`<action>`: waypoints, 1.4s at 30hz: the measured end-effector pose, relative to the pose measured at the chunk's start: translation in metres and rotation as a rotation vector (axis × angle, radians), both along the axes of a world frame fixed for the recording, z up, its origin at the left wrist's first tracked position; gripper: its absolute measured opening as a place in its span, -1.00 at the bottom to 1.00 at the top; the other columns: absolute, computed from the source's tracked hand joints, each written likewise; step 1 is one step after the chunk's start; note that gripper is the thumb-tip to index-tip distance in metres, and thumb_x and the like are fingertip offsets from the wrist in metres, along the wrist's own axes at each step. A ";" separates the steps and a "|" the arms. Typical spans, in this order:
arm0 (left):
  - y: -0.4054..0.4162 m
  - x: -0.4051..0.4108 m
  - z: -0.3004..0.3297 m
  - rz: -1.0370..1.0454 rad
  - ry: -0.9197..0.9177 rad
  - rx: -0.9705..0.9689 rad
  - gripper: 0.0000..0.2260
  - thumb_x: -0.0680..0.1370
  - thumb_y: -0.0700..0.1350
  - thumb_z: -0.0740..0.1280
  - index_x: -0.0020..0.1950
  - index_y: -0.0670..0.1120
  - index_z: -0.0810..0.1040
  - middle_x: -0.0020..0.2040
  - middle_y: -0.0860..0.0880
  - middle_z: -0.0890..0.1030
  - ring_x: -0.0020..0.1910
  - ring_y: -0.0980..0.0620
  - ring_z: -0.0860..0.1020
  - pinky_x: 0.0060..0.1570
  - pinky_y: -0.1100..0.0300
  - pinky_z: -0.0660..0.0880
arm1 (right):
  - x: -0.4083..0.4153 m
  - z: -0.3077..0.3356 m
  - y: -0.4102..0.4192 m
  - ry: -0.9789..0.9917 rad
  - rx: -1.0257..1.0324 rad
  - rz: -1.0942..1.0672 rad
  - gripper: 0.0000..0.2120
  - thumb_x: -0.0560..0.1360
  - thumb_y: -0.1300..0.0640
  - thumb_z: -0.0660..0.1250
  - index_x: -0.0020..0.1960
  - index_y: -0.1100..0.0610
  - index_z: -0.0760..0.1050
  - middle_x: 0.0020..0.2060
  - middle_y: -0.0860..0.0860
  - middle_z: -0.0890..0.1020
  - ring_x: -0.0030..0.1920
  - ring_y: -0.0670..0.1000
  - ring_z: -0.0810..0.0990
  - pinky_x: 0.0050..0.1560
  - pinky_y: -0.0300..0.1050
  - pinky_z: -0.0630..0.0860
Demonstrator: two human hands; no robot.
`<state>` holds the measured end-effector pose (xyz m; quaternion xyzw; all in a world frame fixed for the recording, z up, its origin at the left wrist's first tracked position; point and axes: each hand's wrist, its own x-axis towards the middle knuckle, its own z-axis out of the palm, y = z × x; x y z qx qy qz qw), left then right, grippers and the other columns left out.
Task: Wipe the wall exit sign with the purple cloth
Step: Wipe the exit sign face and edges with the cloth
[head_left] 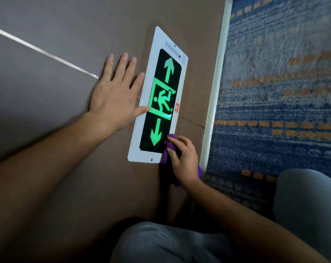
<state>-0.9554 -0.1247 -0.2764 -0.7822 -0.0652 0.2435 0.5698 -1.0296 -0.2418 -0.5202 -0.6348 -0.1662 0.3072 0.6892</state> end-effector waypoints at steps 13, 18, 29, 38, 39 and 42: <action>0.022 0.031 -0.009 -0.016 -0.037 0.014 -0.34 0.65 0.28 -0.16 0.68 -0.02 0.05 0.69 -0.21 -0.03 0.67 -0.27 -0.10 0.60 -0.31 -0.15 | 0.125 0.009 0.082 0.050 -0.009 -0.185 -0.68 0.62 0.19 0.36 0.35 -0.01 0.60 0.32 -0.05 0.57 0.30 0.02 0.51 0.34 -0.17 0.43; 0.025 0.041 -0.012 -0.008 -0.048 0.005 -0.31 0.64 0.30 -0.15 0.68 -0.03 0.07 0.69 -0.21 -0.01 0.68 -0.26 -0.09 0.60 -0.31 -0.13 | 0.185 0.019 0.111 0.194 0.008 -0.254 -0.69 0.63 0.20 0.36 0.33 -0.02 0.61 0.26 -0.06 0.58 0.25 0.00 0.56 0.35 0.00 0.54; 0.031 0.049 -0.005 -0.040 -0.010 -0.016 -0.30 0.62 0.32 -0.15 0.66 -0.03 0.16 0.68 -0.20 0.09 0.67 -0.26 -0.02 0.60 -0.30 -0.07 | 0.176 0.013 0.101 0.172 0.019 -0.232 -0.66 0.62 0.18 0.36 0.37 -0.04 0.59 0.30 -0.08 0.62 0.21 -0.05 0.61 0.27 -0.02 0.60; 0.029 0.049 -0.003 -0.027 -0.028 -0.041 -0.36 0.63 0.27 -0.15 0.66 0.02 0.15 0.69 -0.05 0.13 0.68 -0.23 -0.03 0.60 -0.29 -0.10 | 0.120 0.002 0.090 0.100 -0.032 -0.272 -0.62 0.61 0.16 0.38 0.40 -0.08 0.56 0.33 -0.14 0.59 0.29 -0.04 0.52 0.37 -0.03 0.51; 0.028 0.049 -0.002 -0.028 -0.038 -0.053 -0.36 0.64 0.25 -0.13 0.65 0.00 0.19 0.68 -0.06 0.15 0.68 -0.23 -0.01 0.61 -0.28 -0.08 | 0.130 0.005 0.099 0.093 -0.026 -0.284 -0.62 0.61 0.16 0.38 0.40 -0.08 0.56 0.34 -0.16 0.59 0.29 -0.03 0.52 0.35 -0.04 0.53; 0.027 0.050 -0.003 -0.009 -0.052 -0.075 -0.38 0.64 0.24 -0.08 0.64 -0.02 0.22 0.68 -0.08 0.16 0.68 -0.21 0.01 0.61 -0.26 -0.08 | 0.169 0.013 0.122 0.115 -0.016 -0.316 -0.64 0.63 0.17 0.35 0.39 -0.09 0.57 0.32 -0.18 0.61 0.22 0.01 0.60 0.22 0.01 0.62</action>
